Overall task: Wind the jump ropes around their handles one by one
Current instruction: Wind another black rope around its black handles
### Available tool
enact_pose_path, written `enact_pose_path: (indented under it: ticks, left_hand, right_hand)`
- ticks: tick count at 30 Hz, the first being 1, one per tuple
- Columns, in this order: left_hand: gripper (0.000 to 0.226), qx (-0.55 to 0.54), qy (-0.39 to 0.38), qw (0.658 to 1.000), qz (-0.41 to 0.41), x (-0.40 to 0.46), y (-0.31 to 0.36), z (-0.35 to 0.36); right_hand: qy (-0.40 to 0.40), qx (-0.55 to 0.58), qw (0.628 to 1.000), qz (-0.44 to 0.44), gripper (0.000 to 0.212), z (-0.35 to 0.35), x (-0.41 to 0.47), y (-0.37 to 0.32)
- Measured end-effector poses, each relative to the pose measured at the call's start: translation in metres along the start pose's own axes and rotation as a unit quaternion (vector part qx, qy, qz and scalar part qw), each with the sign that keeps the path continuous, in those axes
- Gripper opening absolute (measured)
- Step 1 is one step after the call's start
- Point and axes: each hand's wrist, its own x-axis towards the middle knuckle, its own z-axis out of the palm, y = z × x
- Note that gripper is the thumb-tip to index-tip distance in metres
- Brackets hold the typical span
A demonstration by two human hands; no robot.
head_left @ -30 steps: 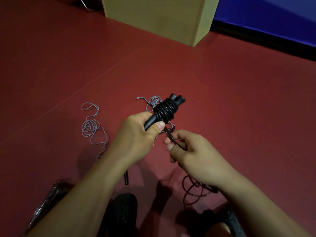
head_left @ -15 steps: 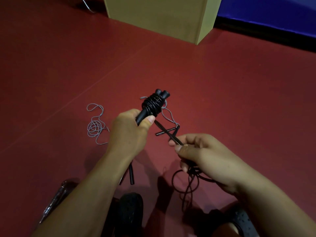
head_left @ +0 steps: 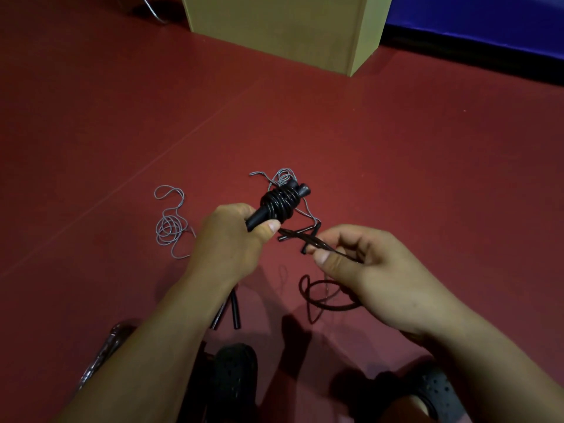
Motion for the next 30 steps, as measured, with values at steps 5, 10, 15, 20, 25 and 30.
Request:
enact_pose_path:
  ticks: [5, 10, 15, 20, 25, 30]
  left_hand:
    - [0.02, 0.019, -0.087, 0.996, 0.024, 0.0, -0.005, 0.004]
    - [0.02, 0.065, -0.182, 0.98, 0.048, -0.006, -0.003, 0.005]
    - [0.022, 0.114, -0.24, 0.961, 0.075, -0.01, -0.002, 0.009]
    - [0.016, 0.102, -0.311, 0.941, 0.09, -0.013, 0.001, 0.015]
    - [0.012, 0.064, -0.38, 0.919, 0.081, -0.015, 0.005, 0.009]
    - [0.011, 0.015, -0.414, 0.907, 0.078, -0.019, 0.01, 0.001]
  right_hand:
    - [0.03, -0.021, 0.998, -0.045, 0.011, -0.002, 0.004, 0.002]
    - [0.071, -0.149, 0.981, -0.105, 0.012, -0.008, 0.009, 0.004]
    - [0.11, -0.341, 0.921, -0.151, 0.017, -0.018, 0.013, 0.012]
    - [0.135, -0.394, 0.898, -0.144, 0.021, -0.018, 0.017, 0.013]
    - [0.212, -0.348, 0.912, -0.041, 0.048, -0.03, 0.023, 0.009]
    - [0.203, -0.233, 0.951, 0.003, 0.037, -0.035, 0.026, 0.007]
